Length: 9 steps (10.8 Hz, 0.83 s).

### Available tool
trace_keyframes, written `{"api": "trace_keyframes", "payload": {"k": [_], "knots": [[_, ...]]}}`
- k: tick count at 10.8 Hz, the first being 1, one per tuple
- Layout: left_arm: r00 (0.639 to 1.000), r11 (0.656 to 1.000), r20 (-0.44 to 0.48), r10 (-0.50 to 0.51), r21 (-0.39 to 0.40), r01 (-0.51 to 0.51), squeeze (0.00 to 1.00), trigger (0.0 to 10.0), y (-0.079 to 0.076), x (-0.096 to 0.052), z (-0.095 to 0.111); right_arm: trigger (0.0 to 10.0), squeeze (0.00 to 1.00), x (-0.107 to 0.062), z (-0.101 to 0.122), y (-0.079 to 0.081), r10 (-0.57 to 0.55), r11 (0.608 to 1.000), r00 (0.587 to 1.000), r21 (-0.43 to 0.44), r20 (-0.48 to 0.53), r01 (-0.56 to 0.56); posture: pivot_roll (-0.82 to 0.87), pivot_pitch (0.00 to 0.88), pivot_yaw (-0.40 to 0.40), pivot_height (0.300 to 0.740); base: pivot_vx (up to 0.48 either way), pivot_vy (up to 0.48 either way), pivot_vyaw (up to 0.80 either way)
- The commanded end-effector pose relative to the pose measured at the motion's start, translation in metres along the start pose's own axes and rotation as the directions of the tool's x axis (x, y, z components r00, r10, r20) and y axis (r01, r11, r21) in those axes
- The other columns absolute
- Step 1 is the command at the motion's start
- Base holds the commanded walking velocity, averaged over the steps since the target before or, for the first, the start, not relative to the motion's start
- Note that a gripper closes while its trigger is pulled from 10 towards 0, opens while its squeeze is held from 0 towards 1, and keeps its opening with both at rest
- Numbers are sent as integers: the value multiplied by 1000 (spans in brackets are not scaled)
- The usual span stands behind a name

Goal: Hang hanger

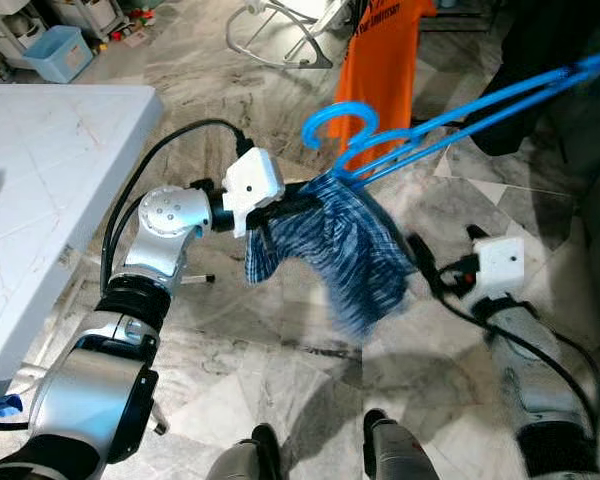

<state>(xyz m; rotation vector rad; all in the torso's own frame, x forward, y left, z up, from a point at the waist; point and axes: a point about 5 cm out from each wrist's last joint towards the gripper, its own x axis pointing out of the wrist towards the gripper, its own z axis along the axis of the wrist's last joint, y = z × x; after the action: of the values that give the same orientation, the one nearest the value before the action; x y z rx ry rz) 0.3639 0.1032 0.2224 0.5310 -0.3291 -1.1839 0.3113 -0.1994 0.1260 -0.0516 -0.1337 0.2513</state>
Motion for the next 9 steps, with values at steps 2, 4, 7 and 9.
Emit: {"api": "trace_keyframes", "payload": {"k": [2,4,7,9], "knots": [[1000,1000,13,-17,4,17,0,0,-3,-2,1,10000,1000,-1,0,10,96,993,995,75,1,-96,-331,266,157,740,0,0,0],[995,998,86,-54,25,52,0,0,-5,4,18,10000,1000,7,-14,17,103,987,994,128,-39,-97,-321,267,158,740,0,0,0],[979,998,198,-52,43,45,0,0,-1,8,46,10000,925,14,-35,33,151,977,980,169,-133,-128,-304,261,152,740,0,0,0],[968,997,246,-58,58,45,0,0,0,9,64,8078,604,10,-63,27,65,990,946,139,-318,-22,-295,254,143,740,0,0,0]]}}
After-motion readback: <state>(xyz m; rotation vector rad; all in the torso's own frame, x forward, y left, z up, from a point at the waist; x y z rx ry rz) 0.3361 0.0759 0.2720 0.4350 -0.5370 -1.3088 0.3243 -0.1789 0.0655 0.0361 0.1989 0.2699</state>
